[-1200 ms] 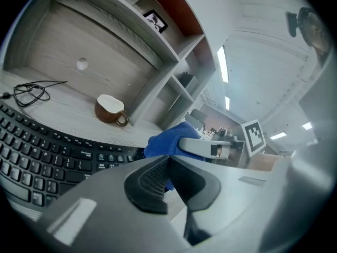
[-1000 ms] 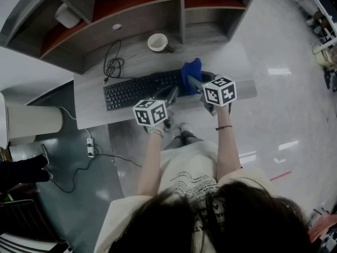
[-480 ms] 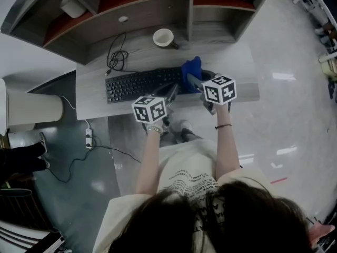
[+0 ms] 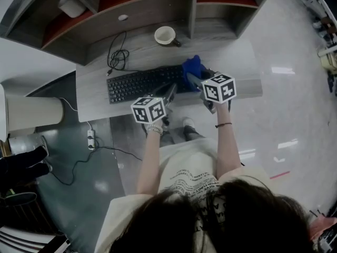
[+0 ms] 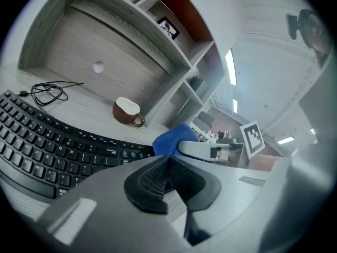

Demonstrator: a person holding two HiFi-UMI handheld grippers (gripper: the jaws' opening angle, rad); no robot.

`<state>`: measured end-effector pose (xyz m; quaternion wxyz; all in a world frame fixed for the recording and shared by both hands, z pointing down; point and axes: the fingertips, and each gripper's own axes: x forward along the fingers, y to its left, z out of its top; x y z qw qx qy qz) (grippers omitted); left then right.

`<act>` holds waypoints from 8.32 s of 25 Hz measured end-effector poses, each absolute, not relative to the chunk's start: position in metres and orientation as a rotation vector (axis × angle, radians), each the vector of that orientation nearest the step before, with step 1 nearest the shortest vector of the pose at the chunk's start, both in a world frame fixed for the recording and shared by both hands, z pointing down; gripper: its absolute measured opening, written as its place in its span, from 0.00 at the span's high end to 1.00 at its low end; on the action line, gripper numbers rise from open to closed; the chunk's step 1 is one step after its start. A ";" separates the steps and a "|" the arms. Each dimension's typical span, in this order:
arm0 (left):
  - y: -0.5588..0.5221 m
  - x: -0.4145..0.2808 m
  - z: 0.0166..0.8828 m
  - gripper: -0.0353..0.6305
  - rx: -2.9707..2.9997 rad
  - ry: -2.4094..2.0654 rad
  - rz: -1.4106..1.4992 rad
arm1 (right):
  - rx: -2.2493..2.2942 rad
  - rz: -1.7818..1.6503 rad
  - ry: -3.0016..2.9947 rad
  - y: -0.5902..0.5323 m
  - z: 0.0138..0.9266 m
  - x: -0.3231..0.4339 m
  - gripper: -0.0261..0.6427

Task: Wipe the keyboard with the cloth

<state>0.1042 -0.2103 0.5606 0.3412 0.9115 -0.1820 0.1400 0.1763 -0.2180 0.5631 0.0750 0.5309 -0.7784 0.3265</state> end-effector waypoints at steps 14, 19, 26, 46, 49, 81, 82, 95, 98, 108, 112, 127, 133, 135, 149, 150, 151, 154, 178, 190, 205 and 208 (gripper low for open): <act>-0.221 0.077 0.562 0.94 2.370 -0.390 0.382 | 1.674 1.002 -2.273 -0.228 0.566 0.151 0.87; -0.222 0.066 0.562 0.94 2.369 -0.381 0.383 | 1.679 1.000 -2.270 -0.230 0.565 0.139 0.87; -0.225 0.050 0.561 0.94 2.367 -0.376 0.381 | 1.661 0.996 -2.278 -0.234 0.564 0.119 0.87; -0.237 0.011 0.559 0.94 2.377 -0.363 0.382 | 1.690 0.994 -2.279 -0.245 0.562 0.080 0.87; -0.239 0.004 0.559 0.94 2.378 -0.360 0.383 | 1.701 0.994 -2.279 -0.247 0.561 0.075 0.87; -0.264 -0.055 0.564 0.94 2.378 -0.336 0.390 | 1.738 0.991 -2.265 -0.270 0.564 0.019 0.87; -0.264 -0.057 0.564 0.94 2.378 -0.335 0.391 | 1.740 0.992 -2.263 -0.271 0.565 0.018 0.87; -0.269 -0.070 0.569 0.94 2.378 -0.311 0.397 | 1.732 0.984 -2.262 -0.278 0.567 -0.003 0.87; -0.270 -0.074 0.568 0.94 2.379 -0.309 0.398 | 1.733 0.984 -2.263 -0.279 0.567 -0.007 0.87; -0.274 -0.090 0.570 0.94 2.377 -0.324 0.398 | 1.706 0.974 -2.287 -0.287 0.567 -0.025 0.87; -0.279 -0.098 0.571 0.94 2.377 -0.340 0.392 | 1.692 0.969 -2.296 -0.292 0.568 -0.033 0.87; -0.294 -0.125 0.572 0.94 2.365 -0.410 0.377 | 1.625 0.962 -2.341 -0.310 0.568 -0.060 0.87; -0.298 -0.135 0.571 0.94 2.364 -0.440 0.368 | 1.598 0.958 -2.366 -0.316 0.569 -0.070 0.87; -0.300 -0.139 0.571 0.94 2.363 -0.453 0.368 | 1.588 0.960 -2.374 -0.318 0.569 -0.074 0.87; -0.313 -0.169 0.572 0.94 2.344 -0.533 0.347 | 1.498 0.961 -2.430 -0.336 0.568 -0.108 0.87; -0.313 -0.171 0.573 0.94 2.342 -0.539 0.346 | 1.493 0.962 -2.432 -0.337 0.569 -0.110 0.87; -0.314 -0.173 0.573 0.94 2.340 -0.544 0.345 | 1.489 0.962 -2.434 -0.338 0.569 -0.111 0.87; -0.317 -0.178 0.573 0.94 2.335 -0.560 0.342 | 1.478 0.964 -2.446 -0.341 0.569 -0.116 0.87; -0.326 -0.209 0.570 0.94 2.291 -0.721 0.308 | 1.243 0.959 -2.540 -0.360 0.568 -0.170 0.87; -0.324 -0.226 0.569 0.94 2.273 -0.799 0.282 | 1.140 0.965 -2.579 -0.359 0.567 -0.194 0.87; -0.321 -0.236 0.556 0.94 2.273 -0.884 0.221 | 1.031 0.973 -2.637 -0.353 0.557 -0.212 0.87; -0.320 -0.236 0.552 0.94 2.285 -0.895 0.209 | 1.029 0.978 -2.652 -0.352 0.552 -0.211 0.87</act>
